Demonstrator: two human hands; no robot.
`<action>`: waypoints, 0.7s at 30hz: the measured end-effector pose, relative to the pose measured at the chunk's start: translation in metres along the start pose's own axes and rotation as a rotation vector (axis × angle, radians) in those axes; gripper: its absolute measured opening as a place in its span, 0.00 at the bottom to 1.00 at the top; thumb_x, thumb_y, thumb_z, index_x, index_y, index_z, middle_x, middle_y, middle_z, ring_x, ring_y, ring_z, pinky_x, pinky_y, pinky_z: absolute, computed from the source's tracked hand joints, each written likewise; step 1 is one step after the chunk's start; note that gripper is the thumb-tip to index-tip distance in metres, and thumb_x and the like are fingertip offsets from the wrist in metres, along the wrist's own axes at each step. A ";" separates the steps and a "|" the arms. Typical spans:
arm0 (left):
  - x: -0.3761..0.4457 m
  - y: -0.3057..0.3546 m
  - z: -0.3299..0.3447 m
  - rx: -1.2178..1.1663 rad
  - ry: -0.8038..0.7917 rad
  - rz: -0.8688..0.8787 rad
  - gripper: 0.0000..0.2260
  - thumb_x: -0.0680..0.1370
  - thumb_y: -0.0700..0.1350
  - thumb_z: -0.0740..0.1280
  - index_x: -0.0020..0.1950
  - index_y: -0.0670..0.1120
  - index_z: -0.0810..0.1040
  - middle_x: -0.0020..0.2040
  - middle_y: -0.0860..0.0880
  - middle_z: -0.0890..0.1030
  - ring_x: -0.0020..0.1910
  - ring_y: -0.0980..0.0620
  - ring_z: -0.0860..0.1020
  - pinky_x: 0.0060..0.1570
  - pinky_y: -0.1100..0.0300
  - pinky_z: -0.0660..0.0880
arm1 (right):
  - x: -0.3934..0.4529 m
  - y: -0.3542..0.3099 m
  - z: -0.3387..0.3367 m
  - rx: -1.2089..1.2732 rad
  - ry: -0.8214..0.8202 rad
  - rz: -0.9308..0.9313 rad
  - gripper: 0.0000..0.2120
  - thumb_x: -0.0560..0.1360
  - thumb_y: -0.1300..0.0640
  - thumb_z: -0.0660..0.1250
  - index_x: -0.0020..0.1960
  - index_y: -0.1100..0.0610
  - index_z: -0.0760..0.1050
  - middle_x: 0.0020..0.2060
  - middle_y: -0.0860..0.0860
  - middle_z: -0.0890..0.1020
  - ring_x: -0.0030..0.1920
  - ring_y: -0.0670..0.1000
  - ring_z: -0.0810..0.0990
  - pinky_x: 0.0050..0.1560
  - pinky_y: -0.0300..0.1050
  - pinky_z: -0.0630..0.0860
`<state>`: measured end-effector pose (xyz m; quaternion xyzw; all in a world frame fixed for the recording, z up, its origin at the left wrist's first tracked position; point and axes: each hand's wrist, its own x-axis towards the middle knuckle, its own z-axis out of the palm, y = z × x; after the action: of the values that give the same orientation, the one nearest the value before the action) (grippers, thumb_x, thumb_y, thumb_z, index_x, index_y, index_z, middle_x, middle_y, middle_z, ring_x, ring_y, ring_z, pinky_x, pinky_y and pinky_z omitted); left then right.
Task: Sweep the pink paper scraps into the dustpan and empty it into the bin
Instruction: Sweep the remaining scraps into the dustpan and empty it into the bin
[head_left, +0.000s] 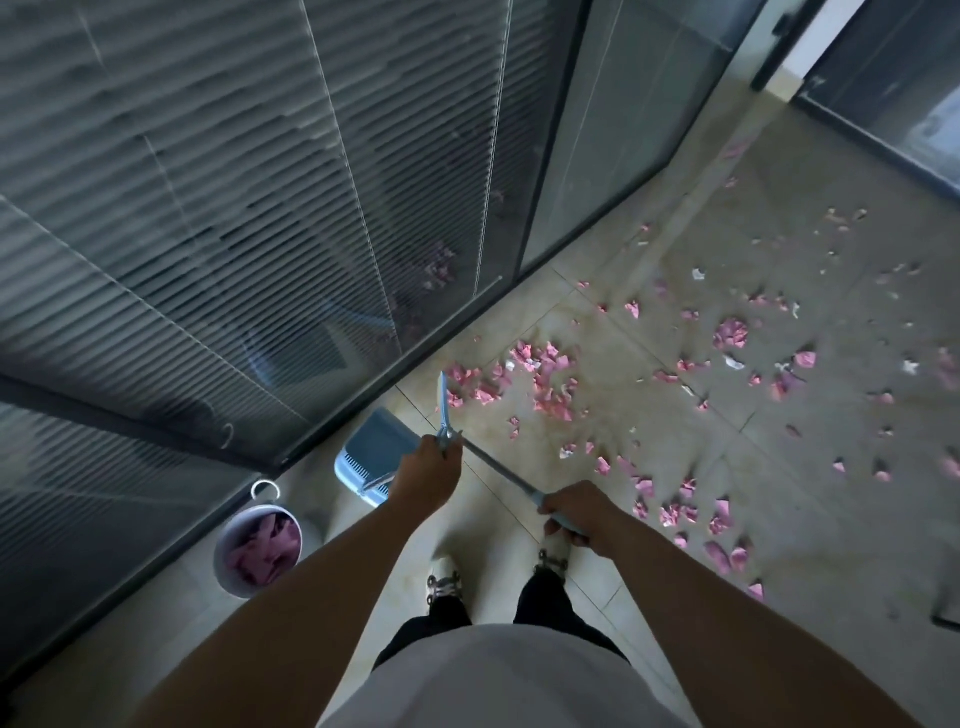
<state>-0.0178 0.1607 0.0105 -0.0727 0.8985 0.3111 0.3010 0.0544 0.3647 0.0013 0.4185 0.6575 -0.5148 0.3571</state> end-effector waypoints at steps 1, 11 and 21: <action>0.003 0.001 -0.001 -0.008 0.017 -0.013 0.22 0.82 0.58 0.53 0.57 0.41 0.74 0.44 0.44 0.78 0.39 0.48 0.77 0.37 0.58 0.70 | 0.005 -0.007 -0.002 -0.006 -0.004 -0.004 0.05 0.73 0.63 0.69 0.41 0.65 0.78 0.30 0.59 0.78 0.18 0.47 0.67 0.18 0.35 0.60; 0.041 0.044 0.001 -0.048 0.131 -0.211 0.22 0.82 0.55 0.53 0.63 0.39 0.73 0.54 0.39 0.78 0.46 0.47 0.72 0.45 0.56 0.67 | 0.078 -0.059 -0.042 -0.132 -0.082 -0.018 0.12 0.72 0.59 0.67 0.50 0.68 0.78 0.30 0.57 0.79 0.17 0.46 0.67 0.20 0.34 0.61; 0.066 0.075 0.011 -0.378 0.286 -0.347 0.20 0.80 0.58 0.58 0.58 0.42 0.72 0.33 0.41 0.74 0.26 0.44 0.74 0.27 0.61 0.67 | 0.142 -0.114 -0.110 -0.076 -0.007 0.002 0.05 0.73 0.63 0.67 0.42 0.65 0.76 0.17 0.52 0.74 0.11 0.45 0.64 0.19 0.30 0.59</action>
<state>-0.0890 0.2310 0.0037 -0.3231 0.8321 0.4035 0.2009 -0.1106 0.4839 -0.0600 0.4034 0.6750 -0.4907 0.3753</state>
